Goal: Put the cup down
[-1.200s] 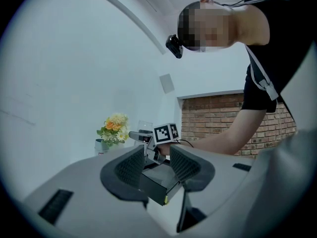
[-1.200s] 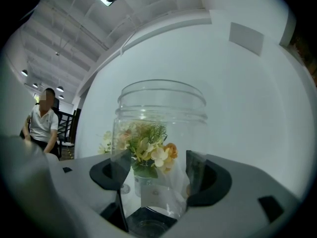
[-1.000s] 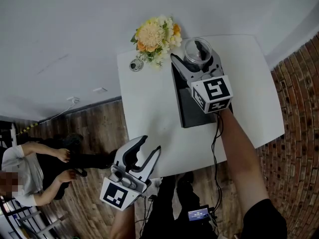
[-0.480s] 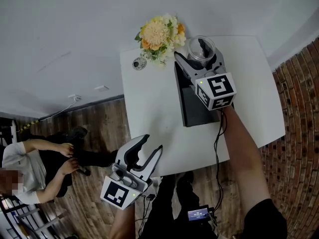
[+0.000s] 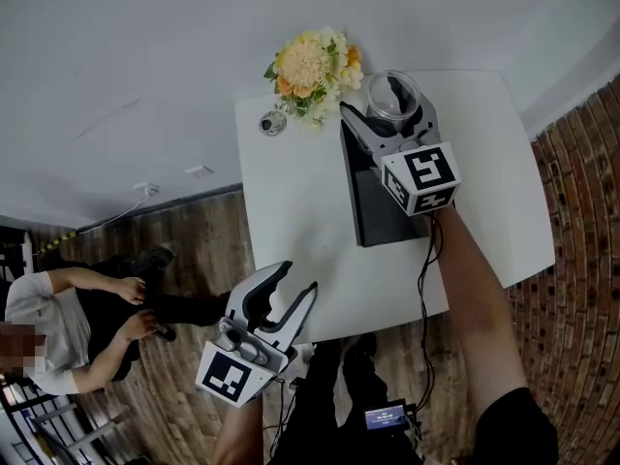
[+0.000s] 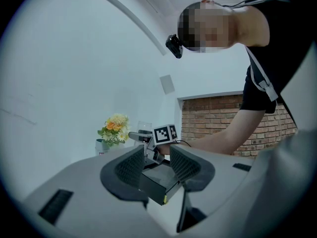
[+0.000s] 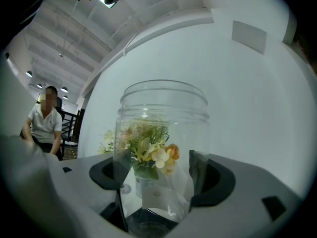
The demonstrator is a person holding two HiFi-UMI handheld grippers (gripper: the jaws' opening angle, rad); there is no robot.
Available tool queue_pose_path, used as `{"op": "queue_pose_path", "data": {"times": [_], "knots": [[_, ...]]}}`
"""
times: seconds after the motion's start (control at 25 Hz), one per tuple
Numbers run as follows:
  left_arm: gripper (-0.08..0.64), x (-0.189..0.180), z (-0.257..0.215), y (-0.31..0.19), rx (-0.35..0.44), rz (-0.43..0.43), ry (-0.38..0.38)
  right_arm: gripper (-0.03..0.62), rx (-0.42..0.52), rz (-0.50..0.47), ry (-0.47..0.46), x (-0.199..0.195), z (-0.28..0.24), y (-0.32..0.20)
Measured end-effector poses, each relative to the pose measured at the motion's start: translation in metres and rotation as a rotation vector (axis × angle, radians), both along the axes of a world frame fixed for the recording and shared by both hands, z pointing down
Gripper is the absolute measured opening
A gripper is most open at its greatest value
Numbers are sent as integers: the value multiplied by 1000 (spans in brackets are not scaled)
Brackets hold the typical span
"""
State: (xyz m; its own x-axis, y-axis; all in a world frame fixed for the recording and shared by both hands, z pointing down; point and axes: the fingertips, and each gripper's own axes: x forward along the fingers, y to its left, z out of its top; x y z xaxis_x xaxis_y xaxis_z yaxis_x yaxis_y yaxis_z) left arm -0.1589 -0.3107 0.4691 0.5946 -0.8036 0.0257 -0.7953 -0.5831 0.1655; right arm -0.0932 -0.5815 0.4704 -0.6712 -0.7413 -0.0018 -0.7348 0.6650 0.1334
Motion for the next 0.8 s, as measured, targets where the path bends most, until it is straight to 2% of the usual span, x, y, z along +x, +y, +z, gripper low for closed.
{"op": "queue_pose_path", "data": {"times": [0.8], "knots": [[152, 1, -1, 1, 5, 11, 9, 428, 18, -7, -75, 6, -11, 3]]}}
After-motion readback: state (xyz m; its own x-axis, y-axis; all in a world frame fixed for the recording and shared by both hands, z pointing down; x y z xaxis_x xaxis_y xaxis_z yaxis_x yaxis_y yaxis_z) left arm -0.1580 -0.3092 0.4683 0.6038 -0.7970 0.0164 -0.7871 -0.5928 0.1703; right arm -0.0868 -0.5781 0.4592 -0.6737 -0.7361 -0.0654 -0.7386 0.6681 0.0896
